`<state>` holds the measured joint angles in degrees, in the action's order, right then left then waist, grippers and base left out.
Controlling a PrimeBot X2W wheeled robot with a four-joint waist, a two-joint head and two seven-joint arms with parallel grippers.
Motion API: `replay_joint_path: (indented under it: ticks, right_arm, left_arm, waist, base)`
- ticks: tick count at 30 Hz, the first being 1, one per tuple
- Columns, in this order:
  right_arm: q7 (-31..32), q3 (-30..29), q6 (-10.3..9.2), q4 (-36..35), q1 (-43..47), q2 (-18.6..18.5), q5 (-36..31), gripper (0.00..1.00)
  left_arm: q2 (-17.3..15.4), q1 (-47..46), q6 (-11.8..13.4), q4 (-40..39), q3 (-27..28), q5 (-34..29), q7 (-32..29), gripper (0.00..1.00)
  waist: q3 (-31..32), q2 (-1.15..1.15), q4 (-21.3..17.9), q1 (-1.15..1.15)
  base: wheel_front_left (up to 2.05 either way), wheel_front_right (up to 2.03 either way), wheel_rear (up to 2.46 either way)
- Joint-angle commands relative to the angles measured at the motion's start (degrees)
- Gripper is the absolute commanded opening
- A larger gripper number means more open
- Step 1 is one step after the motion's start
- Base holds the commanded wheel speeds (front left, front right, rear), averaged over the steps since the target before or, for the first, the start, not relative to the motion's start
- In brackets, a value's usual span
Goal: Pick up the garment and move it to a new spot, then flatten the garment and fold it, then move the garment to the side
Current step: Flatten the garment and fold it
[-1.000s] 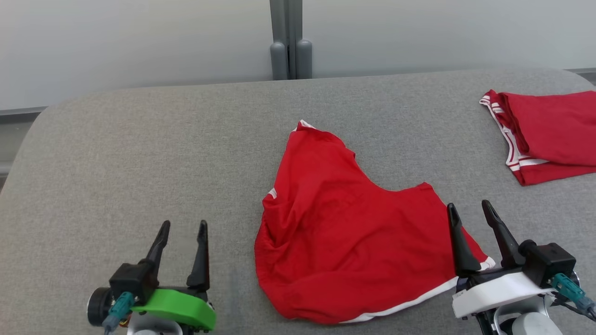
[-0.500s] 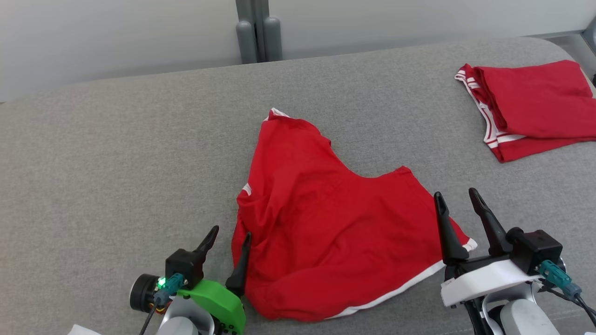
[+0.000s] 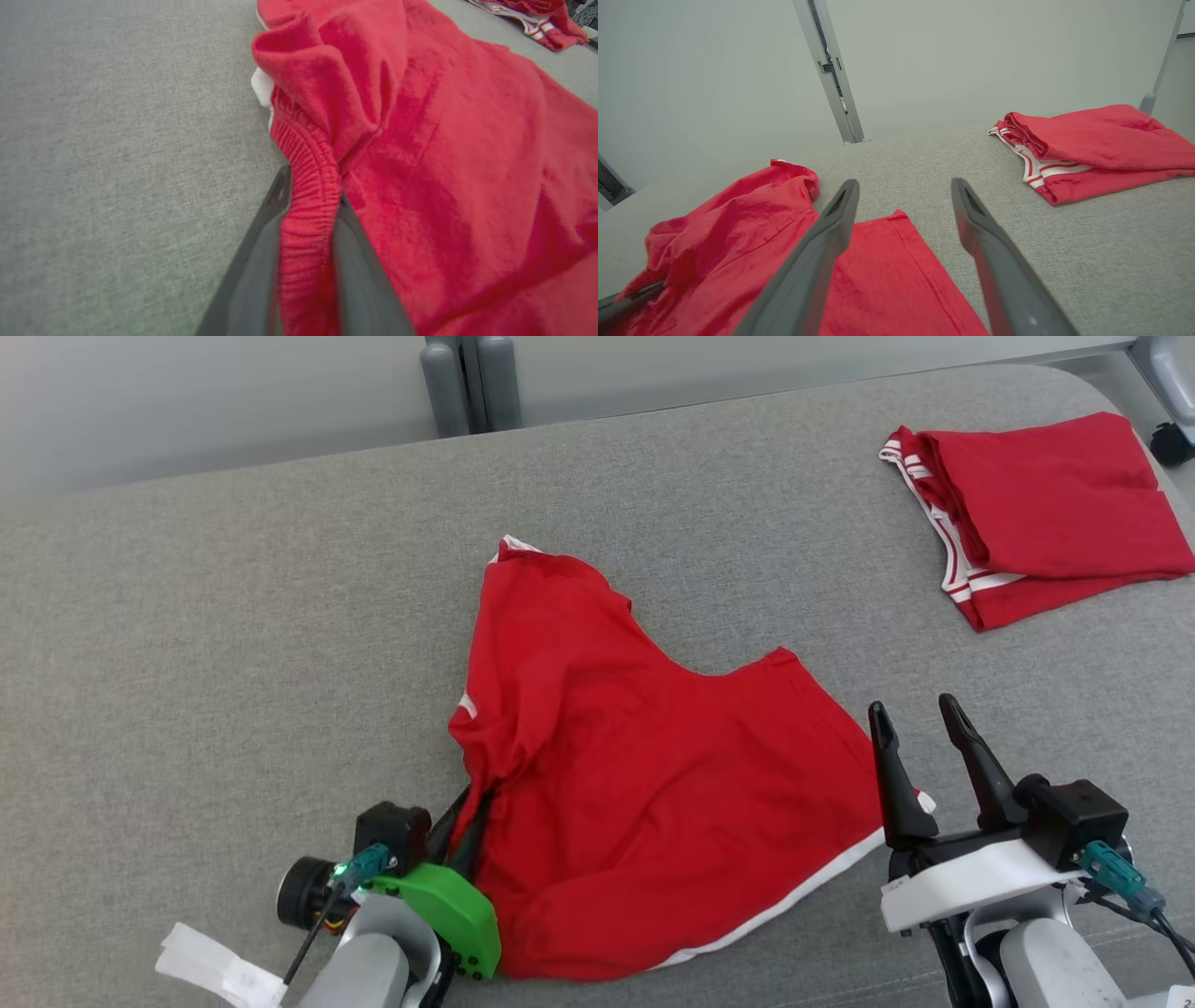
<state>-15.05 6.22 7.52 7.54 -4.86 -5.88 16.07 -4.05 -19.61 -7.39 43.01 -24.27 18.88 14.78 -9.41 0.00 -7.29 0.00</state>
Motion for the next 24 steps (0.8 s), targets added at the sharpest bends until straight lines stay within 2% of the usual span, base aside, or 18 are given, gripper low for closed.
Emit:
replay_joint_path:
  ticks: [1,9,17,18,19,24]
  right_arm:
    - [-0.2,-0.1,-0.08,-0.2,-0.5,0.1,0.0,1.00]
    - [-0.2,-1.1,-0.08,-0.6,-1.5,-0.4,-0.3,1.00]
    - [-0.2,-1.3,-0.08,0.1,-3.3,0.2,-0.5,1.00]
    - [-0.2,-1.2,-0.08,0.3,-3.4,0.3,-0.5,1.00]
    - [-0.2,-1.1,-0.08,0.3,-3.5,0.5,-0.5,1.00]
    - [-0.2,-1.6,-0.08,0.7,-2.6,0.8,-0.5,1.00]
  left_arm:
    - [-0.3,-1.7,-0.1,-0.5,-0.4,0.7,0.5,0.00]
    - [-3.2,-8.7,-0.2,-4.8,1.7,0.6,0.4,0.00]
    - [-5.0,-13.8,0.0,-1.5,4.1,-0.2,0.4,0.00]
    - [-4.9,-14.2,0.0,-0.7,4.2,-0.4,0.4,0.44]
    - [-4.7,-14.4,0.0,-0.4,4.4,-0.5,0.4,1.00]
    - [-3.7,-11.9,0.0,-2.0,6.4,-0.9,0.4,1.00]
  waist:
    - [-0.2,0.00,-0.1,0.00]
    - [-1.2,0.00,-0.6,0.00]
    - [-2.3,0.00,-2.4,0.00]
    - [-2.3,0.00,-2.6,0.00]
    - [-2.3,0.00,-2.7,0.00]
    - [-1.0,0.00,-2.0,0.00]
  base:
    - [0.00,0.00,0.00]
    - [0.00,0.00,0.00]
    - [0.00,0.00,0.00]
    - [0.00,0.00,0.00]
    - [0.00,0.00,0.00]
    - [0.00,0.00,0.00]
